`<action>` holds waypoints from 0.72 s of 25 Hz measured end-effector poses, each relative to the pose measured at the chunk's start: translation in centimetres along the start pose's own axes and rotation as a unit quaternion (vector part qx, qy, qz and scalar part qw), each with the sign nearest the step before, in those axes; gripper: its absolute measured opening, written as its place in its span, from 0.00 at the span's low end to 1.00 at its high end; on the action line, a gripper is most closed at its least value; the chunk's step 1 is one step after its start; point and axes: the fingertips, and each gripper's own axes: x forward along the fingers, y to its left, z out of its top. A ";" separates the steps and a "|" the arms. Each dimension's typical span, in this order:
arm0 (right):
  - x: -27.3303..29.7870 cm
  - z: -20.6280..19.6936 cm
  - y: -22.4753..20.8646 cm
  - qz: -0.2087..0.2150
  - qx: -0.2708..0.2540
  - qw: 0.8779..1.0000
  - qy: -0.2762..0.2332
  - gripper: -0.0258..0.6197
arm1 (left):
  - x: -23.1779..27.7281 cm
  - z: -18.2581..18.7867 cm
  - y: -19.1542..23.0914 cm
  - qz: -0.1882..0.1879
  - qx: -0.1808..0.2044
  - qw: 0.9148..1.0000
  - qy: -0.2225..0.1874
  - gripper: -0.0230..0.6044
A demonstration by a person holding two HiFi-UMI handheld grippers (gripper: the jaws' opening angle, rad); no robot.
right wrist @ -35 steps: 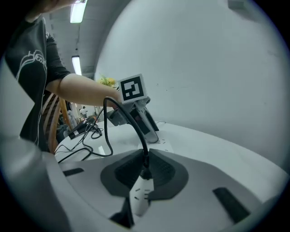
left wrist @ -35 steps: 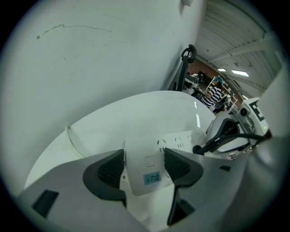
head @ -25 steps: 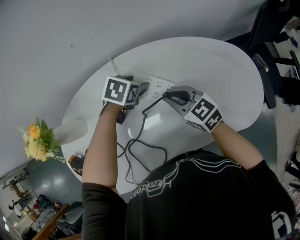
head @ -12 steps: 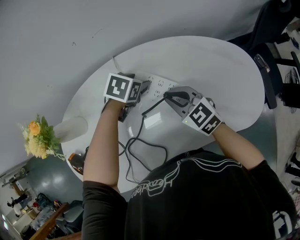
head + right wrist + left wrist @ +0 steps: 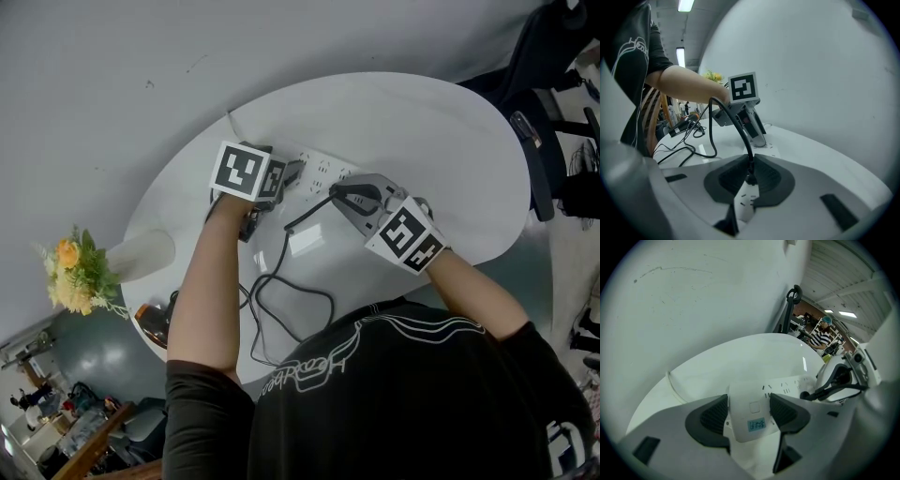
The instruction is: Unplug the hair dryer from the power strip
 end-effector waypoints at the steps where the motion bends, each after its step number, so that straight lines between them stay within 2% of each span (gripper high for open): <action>1: 0.0 -0.1 -0.1 0.003 0.009 1.000 -0.003 0.08 | 0.0 0.0 0.0 0.000 0.001 1.000 0.000 0.47; 6: -0.2 -0.4 -1.5 0.010 0.097 0.995 -0.033 0.08 | 0.1 -0.1 0.0 -0.001 -0.006 1.000 -0.005 0.48; 8: -0.3 -0.3 -1.5 0.007 0.087 0.996 -0.031 0.08 | 0.1 -0.1 0.0 0.000 -0.009 1.000 -0.007 0.48; 13: 0.0 -0.1 -0.3 -0.002 0.014 1.000 -0.004 0.08 | 0.2 -0.1 0.0 0.002 -0.008 1.000 -0.005 0.47; 15: 0.0 -0.2 -0.3 0.000 0.016 1.000 -0.004 0.08 | 0.2 -0.1 0.0 0.003 -0.007 1.000 -0.004 0.48; 18: -0.1 -0.3 -0.7 0.005 0.048 0.999 -0.012 0.08 | 0.2 -0.2 0.0 0.003 -0.011 1.000 -0.009 0.48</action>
